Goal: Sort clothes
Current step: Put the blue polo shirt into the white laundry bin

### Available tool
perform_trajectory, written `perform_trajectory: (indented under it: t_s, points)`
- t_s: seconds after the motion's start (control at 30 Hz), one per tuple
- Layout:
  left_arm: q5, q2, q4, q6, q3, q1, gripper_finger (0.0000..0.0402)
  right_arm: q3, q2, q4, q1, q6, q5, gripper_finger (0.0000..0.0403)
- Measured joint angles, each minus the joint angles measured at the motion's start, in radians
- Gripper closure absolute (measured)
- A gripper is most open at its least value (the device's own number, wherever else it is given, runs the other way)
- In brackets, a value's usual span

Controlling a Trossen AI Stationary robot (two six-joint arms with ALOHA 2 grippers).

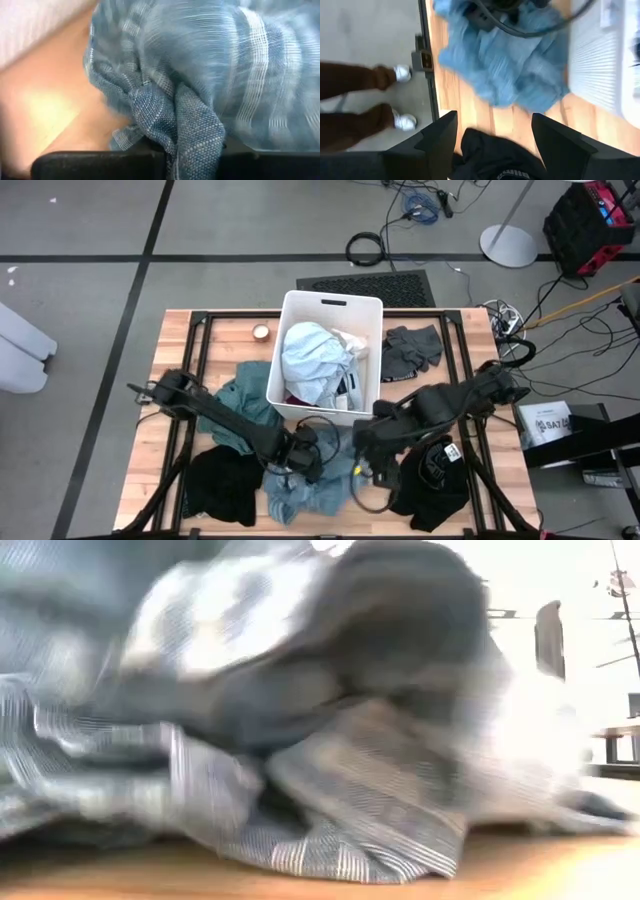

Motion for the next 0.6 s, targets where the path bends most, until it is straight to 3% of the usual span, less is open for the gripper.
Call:
perform_trajectory:
  t_s: [0.37,0.6]
  points:
    - [-0.027,-0.308,0.108,0.010,0.006,-0.010,0.0356,0.001,-0.171,0.001,0.032,0.101,0.210,0.0161]
    - [-0.104,-0.441,0.237,0.035,0.006,-0.028,0.0356,0.001,-0.241,0.000,0.083,0.150,0.337,0.0161]
